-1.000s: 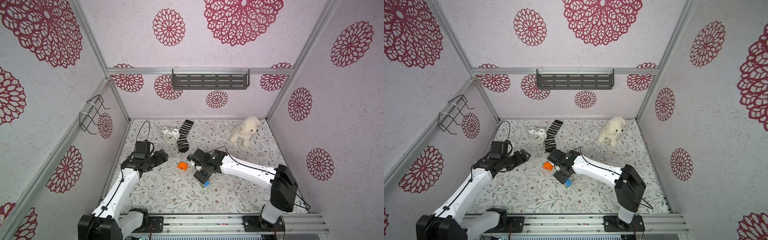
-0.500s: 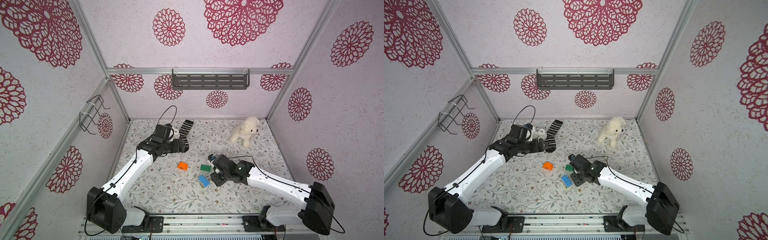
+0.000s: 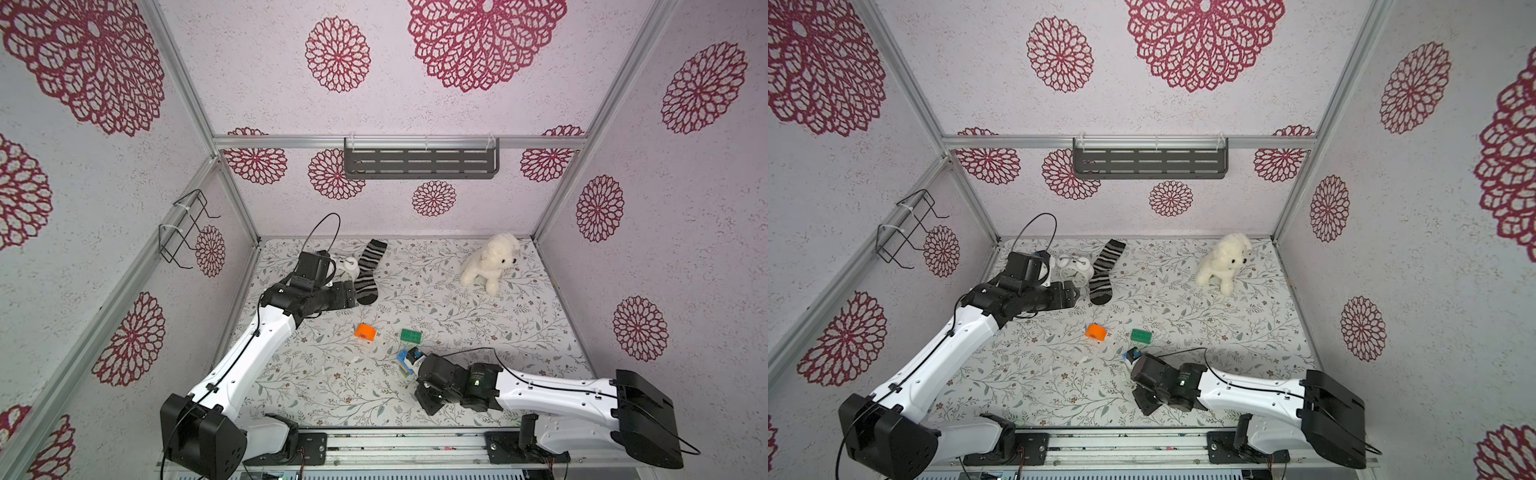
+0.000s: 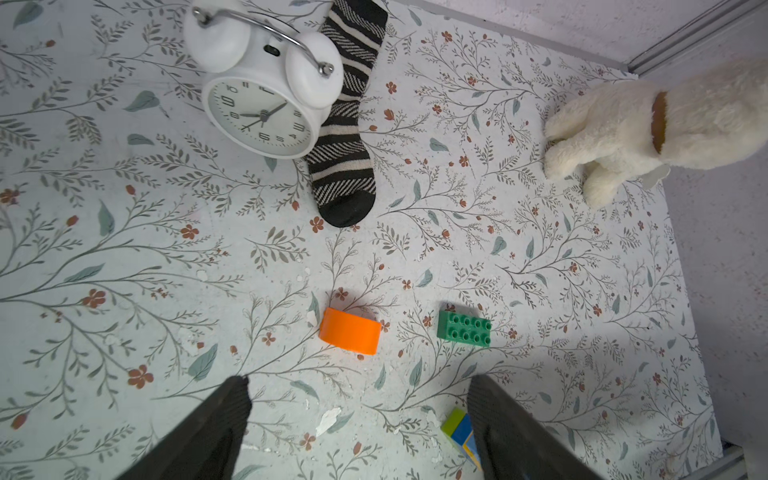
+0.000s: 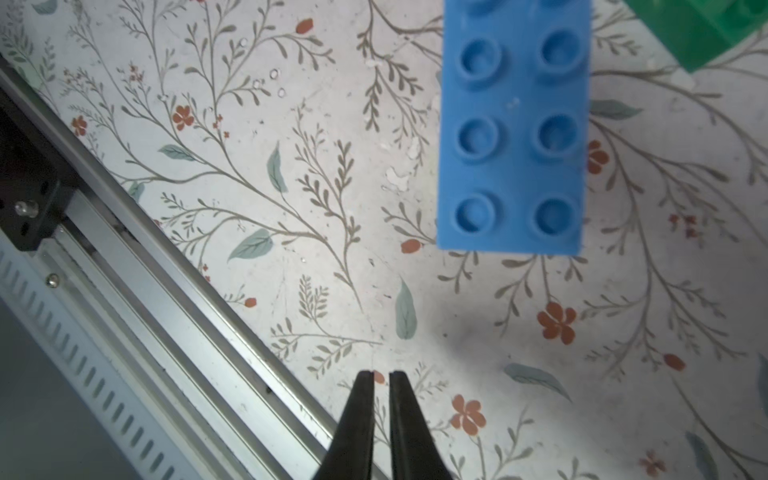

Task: Assemble an ice cream with lego
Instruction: Adjust the lego brick at the center of the board.

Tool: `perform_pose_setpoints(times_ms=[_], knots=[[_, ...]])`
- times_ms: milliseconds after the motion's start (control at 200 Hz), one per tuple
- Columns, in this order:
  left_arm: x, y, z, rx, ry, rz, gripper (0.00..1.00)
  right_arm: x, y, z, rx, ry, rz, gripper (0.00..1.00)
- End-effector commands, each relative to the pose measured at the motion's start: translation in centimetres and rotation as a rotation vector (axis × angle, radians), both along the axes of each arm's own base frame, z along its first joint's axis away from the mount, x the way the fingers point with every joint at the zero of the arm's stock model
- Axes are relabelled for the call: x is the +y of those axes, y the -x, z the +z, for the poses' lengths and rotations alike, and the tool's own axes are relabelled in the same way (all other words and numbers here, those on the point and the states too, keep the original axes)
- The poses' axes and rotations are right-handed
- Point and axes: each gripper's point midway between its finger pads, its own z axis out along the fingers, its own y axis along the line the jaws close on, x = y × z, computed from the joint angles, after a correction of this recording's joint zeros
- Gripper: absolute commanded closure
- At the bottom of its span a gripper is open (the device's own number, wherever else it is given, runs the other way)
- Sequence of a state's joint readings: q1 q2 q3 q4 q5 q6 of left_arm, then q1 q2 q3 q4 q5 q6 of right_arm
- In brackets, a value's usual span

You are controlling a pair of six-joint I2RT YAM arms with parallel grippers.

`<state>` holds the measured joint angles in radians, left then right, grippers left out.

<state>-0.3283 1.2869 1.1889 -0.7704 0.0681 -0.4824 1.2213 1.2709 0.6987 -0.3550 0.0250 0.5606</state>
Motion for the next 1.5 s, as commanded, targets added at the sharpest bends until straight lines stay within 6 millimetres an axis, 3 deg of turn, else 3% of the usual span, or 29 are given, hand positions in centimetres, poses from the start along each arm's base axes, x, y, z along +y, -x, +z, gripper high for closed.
perform_pose_setpoints(times_ms=[0, 360, 1081, 1496], knots=[[1.1, 0.8, -0.4, 0.014, -0.01, 0.016, 0.13, 3.0, -1.8, 2.1, -0.058, -0.079, -0.042, 0.87], [1.9, 1.4, -1.2, 0.023, 0.004, 0.033, 0.12, 4.1, -3.7, 0.8, -0.103, 0.029, -0.051, 0.87], [2.1, 1.3, -1.8, 0.038, 0.005, 0.038, 0.12, -0.1, -5.4, 0.5, -0.131, 0.122, -0.112, 0.86], [0.8, 1.4, -2.3, 0.061, 0.034, -0.022, 0.12, -2.2, -6.3, 0.7, -0.149, 0.128, -0.143, 0.86]])
